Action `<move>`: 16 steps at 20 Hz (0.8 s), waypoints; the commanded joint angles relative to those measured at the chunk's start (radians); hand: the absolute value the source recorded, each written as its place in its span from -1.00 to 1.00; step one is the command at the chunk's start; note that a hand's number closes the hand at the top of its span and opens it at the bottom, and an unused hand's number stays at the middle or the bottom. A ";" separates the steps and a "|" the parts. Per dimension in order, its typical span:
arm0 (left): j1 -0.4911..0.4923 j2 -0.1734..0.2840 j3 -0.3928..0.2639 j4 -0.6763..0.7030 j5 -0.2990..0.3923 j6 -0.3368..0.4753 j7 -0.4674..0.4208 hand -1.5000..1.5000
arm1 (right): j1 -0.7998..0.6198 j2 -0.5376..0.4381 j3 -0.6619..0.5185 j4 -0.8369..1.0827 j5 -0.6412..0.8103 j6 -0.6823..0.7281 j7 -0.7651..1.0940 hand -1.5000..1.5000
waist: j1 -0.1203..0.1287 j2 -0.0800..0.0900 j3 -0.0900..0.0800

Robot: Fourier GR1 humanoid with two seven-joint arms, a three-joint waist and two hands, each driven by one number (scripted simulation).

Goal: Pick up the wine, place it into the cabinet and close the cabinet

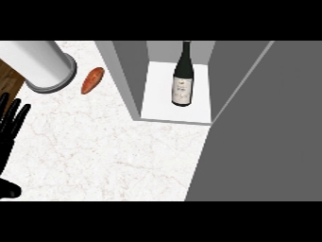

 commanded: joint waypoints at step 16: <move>0.001 0.047 0.086 0.069 0.063 -0.079 0.049 -1.00 | -0.924 0.645 -0.092 0.737 -0.158 -0.181 0.313 1.00 | -0.020 -0.004 0.007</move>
